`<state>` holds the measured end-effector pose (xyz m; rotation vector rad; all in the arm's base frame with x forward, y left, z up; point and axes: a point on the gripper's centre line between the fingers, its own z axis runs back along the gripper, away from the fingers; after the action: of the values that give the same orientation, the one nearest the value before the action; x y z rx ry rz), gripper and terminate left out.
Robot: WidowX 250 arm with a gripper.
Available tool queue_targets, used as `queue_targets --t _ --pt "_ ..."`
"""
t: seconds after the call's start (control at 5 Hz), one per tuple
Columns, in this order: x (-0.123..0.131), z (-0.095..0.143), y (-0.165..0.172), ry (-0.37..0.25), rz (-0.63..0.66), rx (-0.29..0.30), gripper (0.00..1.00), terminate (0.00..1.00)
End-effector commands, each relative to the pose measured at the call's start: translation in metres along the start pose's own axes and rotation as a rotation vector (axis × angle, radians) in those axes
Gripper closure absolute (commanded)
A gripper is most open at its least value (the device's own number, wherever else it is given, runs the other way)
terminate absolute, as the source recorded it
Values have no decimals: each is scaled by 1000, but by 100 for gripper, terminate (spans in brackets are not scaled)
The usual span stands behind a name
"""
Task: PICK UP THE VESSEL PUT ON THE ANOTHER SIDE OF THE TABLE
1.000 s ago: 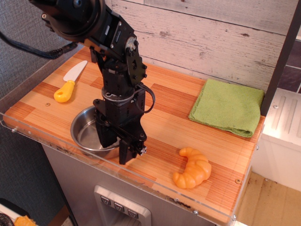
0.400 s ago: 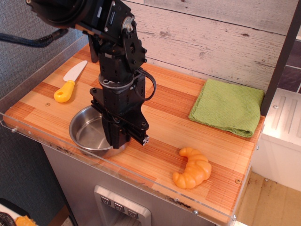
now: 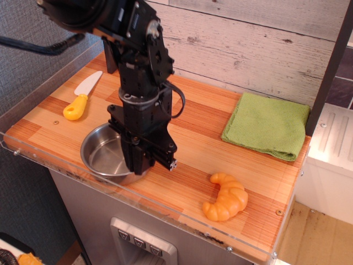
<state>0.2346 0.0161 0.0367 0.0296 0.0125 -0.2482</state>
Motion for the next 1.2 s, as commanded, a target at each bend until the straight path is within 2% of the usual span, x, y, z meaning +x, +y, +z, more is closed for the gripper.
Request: queue_targets --t 0.0,0.2,0.4,1.0 --pt "9 -12 6 0 -30 1 0 0" --pt "9 -14 6 5 -27 0 0 0" --pt "9 -14 5 -4 -31 -8 100 0" --pt "8 -12 5 -9 -18 -3 100 0"
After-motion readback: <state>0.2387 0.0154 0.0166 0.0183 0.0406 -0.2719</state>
